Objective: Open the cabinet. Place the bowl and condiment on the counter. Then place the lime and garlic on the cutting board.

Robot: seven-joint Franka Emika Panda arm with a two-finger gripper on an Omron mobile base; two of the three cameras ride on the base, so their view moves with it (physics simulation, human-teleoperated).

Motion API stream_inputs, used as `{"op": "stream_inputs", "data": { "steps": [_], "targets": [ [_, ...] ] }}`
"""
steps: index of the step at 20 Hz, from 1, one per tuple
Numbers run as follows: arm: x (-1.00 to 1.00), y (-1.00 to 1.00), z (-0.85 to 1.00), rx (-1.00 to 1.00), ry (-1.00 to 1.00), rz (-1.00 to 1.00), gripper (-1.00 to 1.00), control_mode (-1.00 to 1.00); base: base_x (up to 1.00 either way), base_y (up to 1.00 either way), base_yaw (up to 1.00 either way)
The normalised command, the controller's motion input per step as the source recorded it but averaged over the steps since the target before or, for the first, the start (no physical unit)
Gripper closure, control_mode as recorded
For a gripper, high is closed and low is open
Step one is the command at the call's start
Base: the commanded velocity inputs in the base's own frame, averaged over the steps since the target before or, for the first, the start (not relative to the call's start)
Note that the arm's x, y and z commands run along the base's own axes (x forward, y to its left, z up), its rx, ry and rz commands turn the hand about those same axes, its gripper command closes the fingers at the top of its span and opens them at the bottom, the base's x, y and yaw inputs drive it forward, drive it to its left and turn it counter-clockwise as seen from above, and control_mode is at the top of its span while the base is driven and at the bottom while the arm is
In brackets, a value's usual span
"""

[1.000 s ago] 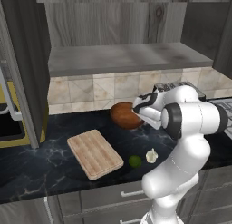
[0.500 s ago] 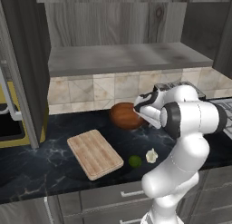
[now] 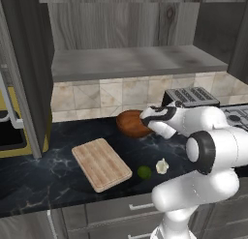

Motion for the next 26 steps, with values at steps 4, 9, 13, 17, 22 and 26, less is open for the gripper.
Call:
{"op": "stream_inputs", "data": {
  "steps": [4, 9, 13, 17, 22, 26],
  "targets": [
    [-0.71, 0.21, 0.24, -0.02, -0.21, 0.03, -1.0, -1.0, 0.0, 0.0, 0.0],
    [-0.69, 0.1, 0.28, -0.01, -0.19, 0.03, -1.0, -1.0, 0.0, 0.0, 0.0],
    [-0.68, 0.01, 0.39, -0.02, -0.12, 0.02, -1.0, -1.0, 0.0, 0.0, 0.0],
    [-0.6, 0.0, 0.34, -0.07, -0.01, 0.03, -1.0, -1.0, 0.0, 0.0, 0.0],
    [-0.62, 0.0, 0.03, -0.1, 0.06, 0.0, -1.0, -1.0, 0.0, 0.0, 0.0],
    [-0.63, 0.0, 0.01, -0.06, 0.1, 0.0, -1.0, -1.0, 0.0, 0.0, 0.0]
  ]
}}
